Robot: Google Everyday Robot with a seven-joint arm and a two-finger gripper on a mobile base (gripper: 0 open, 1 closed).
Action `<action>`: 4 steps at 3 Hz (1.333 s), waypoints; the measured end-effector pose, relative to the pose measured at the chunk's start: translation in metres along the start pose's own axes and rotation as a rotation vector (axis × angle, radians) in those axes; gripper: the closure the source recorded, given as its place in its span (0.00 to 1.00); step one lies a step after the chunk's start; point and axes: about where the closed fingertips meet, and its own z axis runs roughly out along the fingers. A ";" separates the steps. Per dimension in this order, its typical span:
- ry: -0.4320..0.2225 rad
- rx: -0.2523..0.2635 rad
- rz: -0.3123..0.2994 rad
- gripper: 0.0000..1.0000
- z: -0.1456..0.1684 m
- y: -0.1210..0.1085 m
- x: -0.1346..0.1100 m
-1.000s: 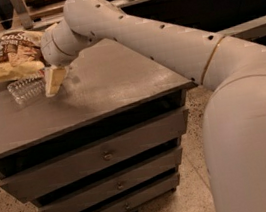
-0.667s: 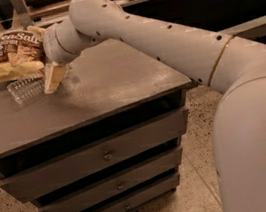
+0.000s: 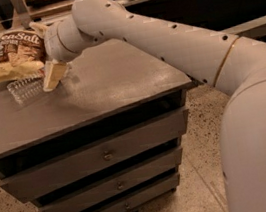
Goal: Move water bottle near brown chip bag
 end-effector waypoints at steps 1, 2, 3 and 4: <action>0.001 0.018 0.016 0.00 -0.006 -0.001 0.002; 0.033 0.054 0.044 0.00 -0.029 -0.003 0.011; 0.097 0.114 0.078 0.00 -0.061 -0.003 0.024; 0.177 0.180 0.133 0.00 -0.083 0.001 0.036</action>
Offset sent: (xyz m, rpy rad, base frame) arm -0.0040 -0.0659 0.0182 0.0256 0.0026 -0.1519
